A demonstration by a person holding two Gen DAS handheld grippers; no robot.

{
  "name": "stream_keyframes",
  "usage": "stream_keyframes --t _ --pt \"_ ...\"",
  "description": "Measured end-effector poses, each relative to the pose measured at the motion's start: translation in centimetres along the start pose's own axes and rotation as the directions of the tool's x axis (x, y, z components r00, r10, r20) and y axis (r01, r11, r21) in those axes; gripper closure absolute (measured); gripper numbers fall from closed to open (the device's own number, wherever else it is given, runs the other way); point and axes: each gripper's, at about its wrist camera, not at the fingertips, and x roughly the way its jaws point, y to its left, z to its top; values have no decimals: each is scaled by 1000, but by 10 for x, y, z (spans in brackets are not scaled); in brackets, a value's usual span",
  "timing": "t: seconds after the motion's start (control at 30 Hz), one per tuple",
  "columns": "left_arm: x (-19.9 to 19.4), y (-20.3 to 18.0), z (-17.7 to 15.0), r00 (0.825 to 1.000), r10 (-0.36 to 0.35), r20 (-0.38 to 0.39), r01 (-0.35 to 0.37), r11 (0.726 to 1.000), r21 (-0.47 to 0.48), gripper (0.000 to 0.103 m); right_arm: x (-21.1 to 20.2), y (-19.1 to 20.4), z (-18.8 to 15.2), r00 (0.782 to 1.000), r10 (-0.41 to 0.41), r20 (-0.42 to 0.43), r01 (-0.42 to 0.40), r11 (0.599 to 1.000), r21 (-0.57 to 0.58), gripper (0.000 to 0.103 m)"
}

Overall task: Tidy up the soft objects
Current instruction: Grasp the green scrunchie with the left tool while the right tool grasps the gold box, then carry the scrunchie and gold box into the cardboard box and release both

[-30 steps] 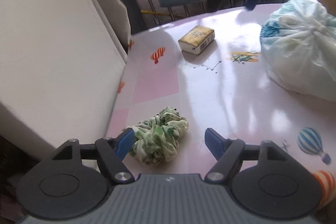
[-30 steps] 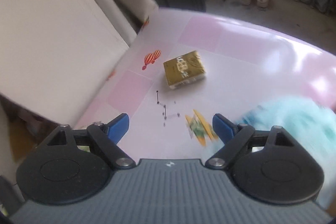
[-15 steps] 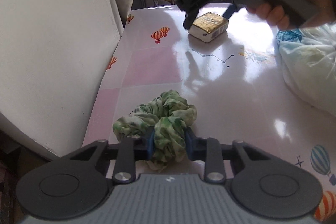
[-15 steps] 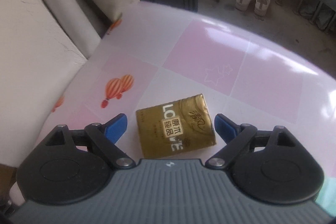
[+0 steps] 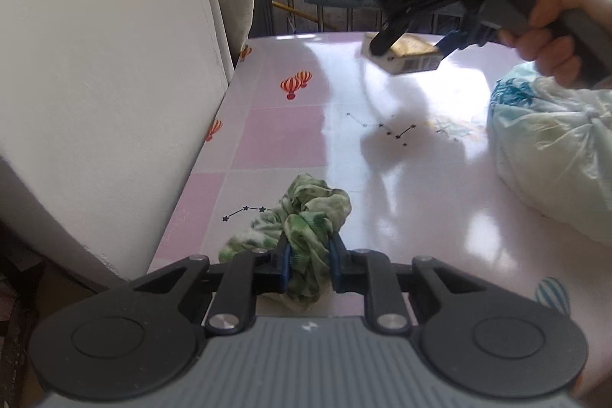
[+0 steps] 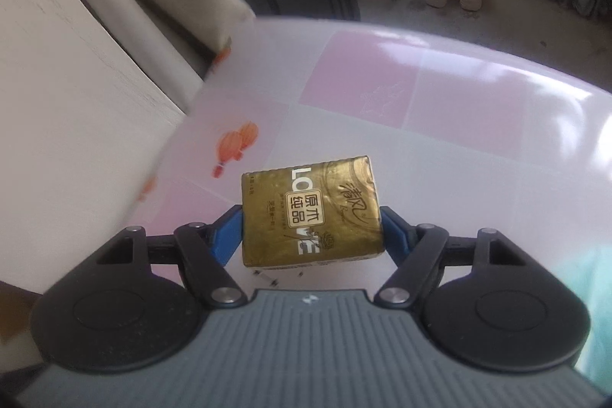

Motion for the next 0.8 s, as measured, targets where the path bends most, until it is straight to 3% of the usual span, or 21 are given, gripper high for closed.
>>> stream_keyframes --t 0.17,0.4,0.6,0.8 --pt "-34 -9 0 998 -12 54 11 1000 12 83 -68 -9 -14 996 48 71 -52 998 47 30" --pt "-77 -29 0 992 -45 114 41 998 40 83 -168 -29 -64 982 87 170 -107 988 110 29" --pt "-106 -55 -6 984 -111 137 105 993 51 83 -238 -55 -140 981 42 189 -88 967 238 29" --pt "-129 -87 -11 973 -171 153 155 982 107 83 -290 -86 -222 972 45 230 -126 928 351 29"
